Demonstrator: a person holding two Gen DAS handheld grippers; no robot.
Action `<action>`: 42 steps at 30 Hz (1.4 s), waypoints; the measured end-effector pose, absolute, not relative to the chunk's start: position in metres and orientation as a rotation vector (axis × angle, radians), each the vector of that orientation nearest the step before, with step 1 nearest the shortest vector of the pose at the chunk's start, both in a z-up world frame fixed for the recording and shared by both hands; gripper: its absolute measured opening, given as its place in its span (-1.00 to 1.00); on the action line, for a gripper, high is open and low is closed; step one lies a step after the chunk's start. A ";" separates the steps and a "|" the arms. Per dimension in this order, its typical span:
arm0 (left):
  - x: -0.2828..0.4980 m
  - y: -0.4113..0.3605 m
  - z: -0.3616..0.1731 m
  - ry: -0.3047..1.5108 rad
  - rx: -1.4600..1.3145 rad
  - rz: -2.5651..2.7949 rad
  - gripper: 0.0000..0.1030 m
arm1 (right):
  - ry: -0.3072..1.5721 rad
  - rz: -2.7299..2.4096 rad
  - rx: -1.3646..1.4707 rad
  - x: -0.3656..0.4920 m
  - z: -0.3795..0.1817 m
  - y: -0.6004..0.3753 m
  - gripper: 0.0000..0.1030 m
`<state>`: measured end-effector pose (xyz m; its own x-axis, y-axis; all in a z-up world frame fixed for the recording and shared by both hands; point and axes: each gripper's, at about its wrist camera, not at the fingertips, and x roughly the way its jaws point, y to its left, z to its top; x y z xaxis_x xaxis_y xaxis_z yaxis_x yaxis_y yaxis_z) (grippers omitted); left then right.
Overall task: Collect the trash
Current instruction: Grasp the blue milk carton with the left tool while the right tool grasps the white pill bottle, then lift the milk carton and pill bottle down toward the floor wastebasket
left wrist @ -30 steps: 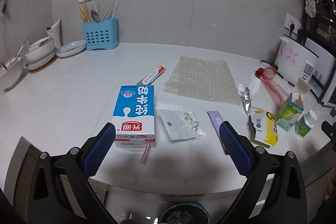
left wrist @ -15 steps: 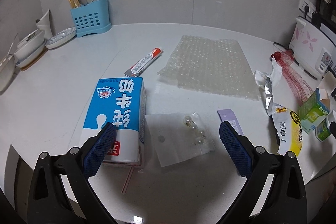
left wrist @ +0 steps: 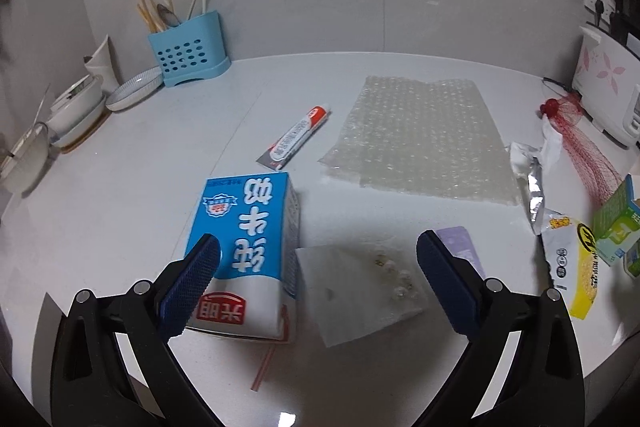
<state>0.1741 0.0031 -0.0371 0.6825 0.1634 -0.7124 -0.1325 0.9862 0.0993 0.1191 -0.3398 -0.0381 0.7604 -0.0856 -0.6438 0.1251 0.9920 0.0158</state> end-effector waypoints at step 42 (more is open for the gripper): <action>0.183 0.074 -0.048 0.874 -0.117 0.216 0.22 | 0.731 -0.091 0.038 0.120 -0.050 -0.331 -0.16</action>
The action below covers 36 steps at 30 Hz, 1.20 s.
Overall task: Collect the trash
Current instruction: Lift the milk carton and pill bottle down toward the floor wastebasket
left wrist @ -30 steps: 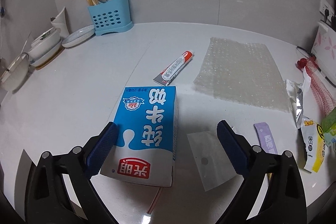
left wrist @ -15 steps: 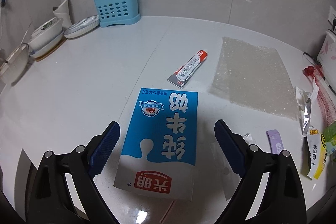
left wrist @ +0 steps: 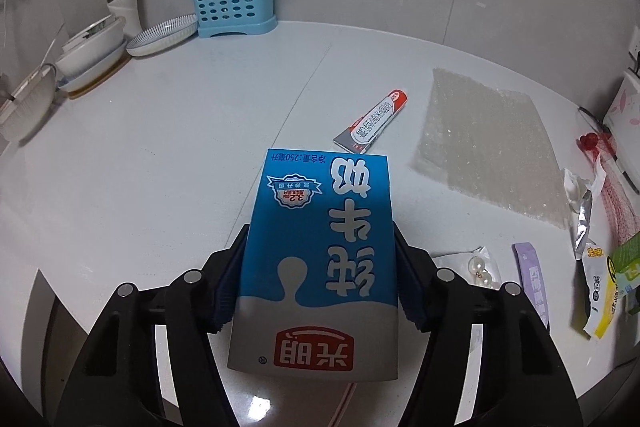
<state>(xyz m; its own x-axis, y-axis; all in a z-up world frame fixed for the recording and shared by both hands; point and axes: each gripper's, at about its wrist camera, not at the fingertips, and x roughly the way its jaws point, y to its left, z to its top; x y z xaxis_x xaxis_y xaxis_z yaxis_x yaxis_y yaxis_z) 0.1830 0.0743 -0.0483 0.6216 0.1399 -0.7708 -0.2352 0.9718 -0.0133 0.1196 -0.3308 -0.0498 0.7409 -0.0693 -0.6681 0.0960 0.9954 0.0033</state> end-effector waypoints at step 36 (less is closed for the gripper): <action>-0.027 0.028 -0.009 0.649 -0.133 0.055 0.20 | 0.527 0.048 -0.032 -0.035 0.003 -0.249 -0.16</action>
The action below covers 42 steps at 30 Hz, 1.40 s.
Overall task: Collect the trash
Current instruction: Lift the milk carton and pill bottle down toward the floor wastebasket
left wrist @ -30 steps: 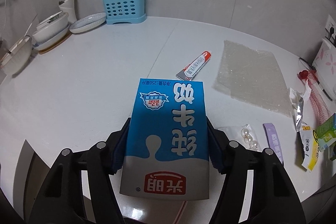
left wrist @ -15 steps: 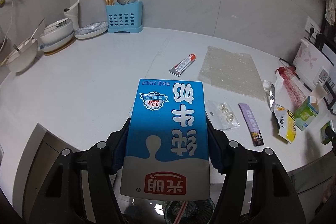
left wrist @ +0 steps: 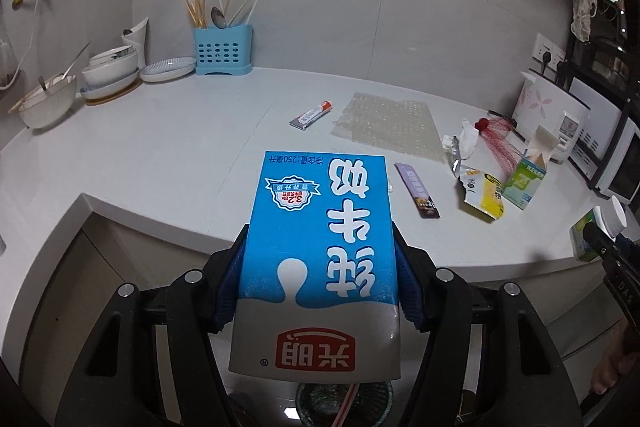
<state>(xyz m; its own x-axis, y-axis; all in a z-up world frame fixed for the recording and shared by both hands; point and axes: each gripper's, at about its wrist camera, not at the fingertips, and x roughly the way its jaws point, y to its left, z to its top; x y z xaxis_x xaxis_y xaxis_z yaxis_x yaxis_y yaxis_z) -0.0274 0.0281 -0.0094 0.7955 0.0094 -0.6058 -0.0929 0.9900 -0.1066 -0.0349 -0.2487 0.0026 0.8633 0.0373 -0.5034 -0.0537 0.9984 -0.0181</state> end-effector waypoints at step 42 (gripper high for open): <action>-0.074 -0.031 -0.331 0.894 -0.154 -0.047 0.20 | 0.920 0.077 0.029 -0.062 -0.338 -0.194 -0.15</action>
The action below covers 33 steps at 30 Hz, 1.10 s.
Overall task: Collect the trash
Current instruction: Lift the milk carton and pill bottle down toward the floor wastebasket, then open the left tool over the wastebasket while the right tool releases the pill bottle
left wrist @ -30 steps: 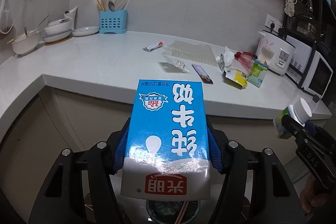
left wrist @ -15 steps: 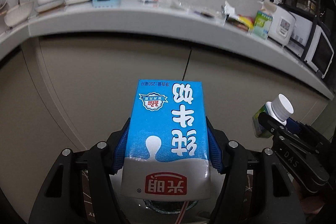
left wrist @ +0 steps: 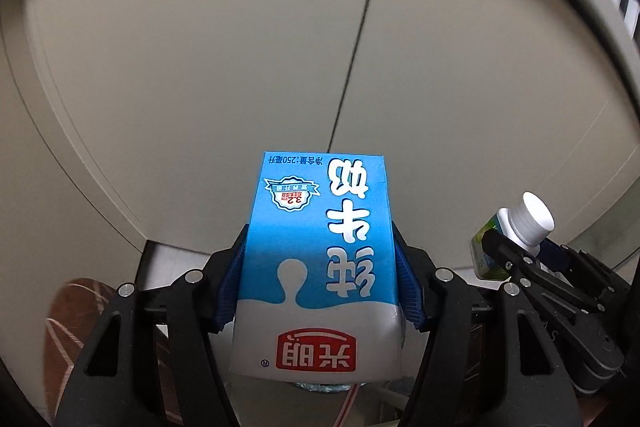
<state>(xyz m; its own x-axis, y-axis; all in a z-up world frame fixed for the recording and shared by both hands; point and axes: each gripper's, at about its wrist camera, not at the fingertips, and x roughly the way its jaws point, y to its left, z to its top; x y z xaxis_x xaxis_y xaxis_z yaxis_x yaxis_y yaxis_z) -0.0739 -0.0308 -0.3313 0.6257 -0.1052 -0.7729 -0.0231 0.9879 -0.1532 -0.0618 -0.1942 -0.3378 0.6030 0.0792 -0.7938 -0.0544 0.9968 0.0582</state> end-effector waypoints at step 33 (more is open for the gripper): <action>-0.028 -0.074 -0.483 1.227 -0.107 -0.197 0.38 | 1.105 0.016 0.157 -0.017 -0.441 -0.212 -0.16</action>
